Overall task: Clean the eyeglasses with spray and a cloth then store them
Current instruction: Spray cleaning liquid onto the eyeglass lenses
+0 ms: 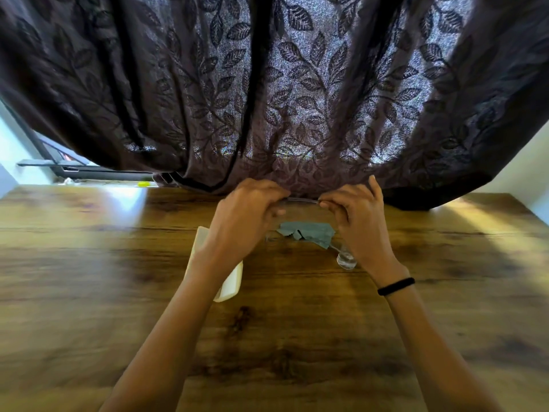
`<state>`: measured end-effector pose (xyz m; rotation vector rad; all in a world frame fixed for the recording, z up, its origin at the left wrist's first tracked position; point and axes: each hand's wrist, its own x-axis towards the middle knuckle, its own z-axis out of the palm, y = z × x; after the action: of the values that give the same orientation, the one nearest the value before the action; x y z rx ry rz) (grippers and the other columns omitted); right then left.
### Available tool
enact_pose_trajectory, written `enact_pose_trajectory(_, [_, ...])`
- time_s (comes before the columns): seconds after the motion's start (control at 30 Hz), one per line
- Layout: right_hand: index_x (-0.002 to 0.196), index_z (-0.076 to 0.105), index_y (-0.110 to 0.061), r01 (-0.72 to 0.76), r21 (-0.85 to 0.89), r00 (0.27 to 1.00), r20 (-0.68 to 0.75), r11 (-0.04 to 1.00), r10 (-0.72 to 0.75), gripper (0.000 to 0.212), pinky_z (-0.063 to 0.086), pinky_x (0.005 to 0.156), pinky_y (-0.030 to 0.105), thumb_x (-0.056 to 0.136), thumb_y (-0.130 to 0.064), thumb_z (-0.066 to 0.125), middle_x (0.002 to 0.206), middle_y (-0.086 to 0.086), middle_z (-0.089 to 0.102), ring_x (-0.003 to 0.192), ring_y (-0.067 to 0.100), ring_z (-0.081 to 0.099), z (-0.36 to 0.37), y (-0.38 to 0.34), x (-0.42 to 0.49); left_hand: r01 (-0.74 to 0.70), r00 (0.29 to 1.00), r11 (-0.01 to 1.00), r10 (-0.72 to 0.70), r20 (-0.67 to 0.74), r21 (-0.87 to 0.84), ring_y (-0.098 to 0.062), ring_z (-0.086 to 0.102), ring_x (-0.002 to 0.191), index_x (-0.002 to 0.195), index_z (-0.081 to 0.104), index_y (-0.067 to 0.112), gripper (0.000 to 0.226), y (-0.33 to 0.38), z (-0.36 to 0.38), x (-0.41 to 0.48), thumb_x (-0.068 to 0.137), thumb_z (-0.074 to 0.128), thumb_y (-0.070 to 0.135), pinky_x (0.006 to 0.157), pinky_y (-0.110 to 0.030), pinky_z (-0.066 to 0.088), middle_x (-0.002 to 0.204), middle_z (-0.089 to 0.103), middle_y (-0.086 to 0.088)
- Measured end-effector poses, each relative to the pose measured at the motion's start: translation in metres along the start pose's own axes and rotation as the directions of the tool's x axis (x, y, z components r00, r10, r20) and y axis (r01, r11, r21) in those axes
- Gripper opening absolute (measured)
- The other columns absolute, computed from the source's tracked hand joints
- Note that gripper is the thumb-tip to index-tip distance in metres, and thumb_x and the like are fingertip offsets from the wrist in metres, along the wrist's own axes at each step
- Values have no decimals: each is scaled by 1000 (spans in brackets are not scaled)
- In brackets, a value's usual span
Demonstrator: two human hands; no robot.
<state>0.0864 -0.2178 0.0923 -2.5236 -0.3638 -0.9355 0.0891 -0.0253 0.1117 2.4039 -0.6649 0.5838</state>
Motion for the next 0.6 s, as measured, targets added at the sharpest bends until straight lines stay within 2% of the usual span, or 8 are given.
enact_pose_trajectory(0.13, [84,71,-17,14,57,1000,-9,998,-14,11,11,112,38,85,-16,60,79,-3,68,81,15,57,-1,-2,-2,-23,1000,998,24,-11,65,-23,57,96,102,68,19,25,3,3,0,85,51,27,71,-43,53,96,68,-1])
enact_pose_trajectory(0.23, [94,69,-18,-17,231,1000,-17,973,22,14,18,112,39,86,-24,59,88,-10,67,84,9,59,-4,-1,-4,33,997,999,-32,-69,17,-24,62,87,96,71,17,17,-1,5,0,82,61,15,68,-43,53,91,69,-1])
enact_pose_trajectory(0.3, [106,64,-21,-63,361,996,-42,930,84,23,29,109,45,88,-29,54,98,-16,62,90,0,58,-7,4,-7,83,989,997,-83,-126,-12,-24,64,83,94,71,15,17,-5,4,-1,79,66,9,68,-42,53,88,70,-2])
enact_pose_trajectory(0.33, [112,61,-22,-86,395,991,-61,915,119,25,37,104,43,89,-30,52,103,-16,59,94,-2,57,-9,8,-8,104,983,994,-107,-151,-27,-23,66,82,93,72,14,17,-6,4,-2,77,67,9,69,-41,53,87,71,-3])
enact_pose_trajectory(0.43, [118,54,-23,-143,412,975,-97,900,199,26,44,91,15,92,-23,50,110,-9,56,100,-5,53,-11,24,-17,184,958,981,-193,-211,-63,-22,68,79,92,73,12,20,-15,1,-6,72,73,11,69,-36,53,85,73,-6])
enact_pose_trajectory(0.47, [119,53,-22,-170,411,970,-89,895,225,28,43,88,11,92,-21,50,112,-7,55,99,-7,53,-11,29,-21,221,947,972,-233,-221,-81,-22,68,78,91,73,11,22,-18,1,-6,70,75,12,70,-35,53,84,74,-7])
enact_pose_trajectory(0.53, [122,53,-19,-236,408,958,-55,882,282,31,46,87,18,91,-20,51,114,-6,53,98,-3,53,-8,39,-31,292,920,944,-322,-224,-155,-20,69,78,91,73,10,24,-23,1,-8,68,77,13,73,-36,54,84,74,-8])
enact_pose_trajectory(0.6, [124,51,-17,-292,395,947,-7,871,321,37,49,86,27,88,-23,54,114,-5,52,97,10,55,-3,45,-42,357,889,903,-406,-210,-238,-16,68,78,92,73,11,26,-26,3,-10,67,78,14,77,-37,55,84,74,-8])
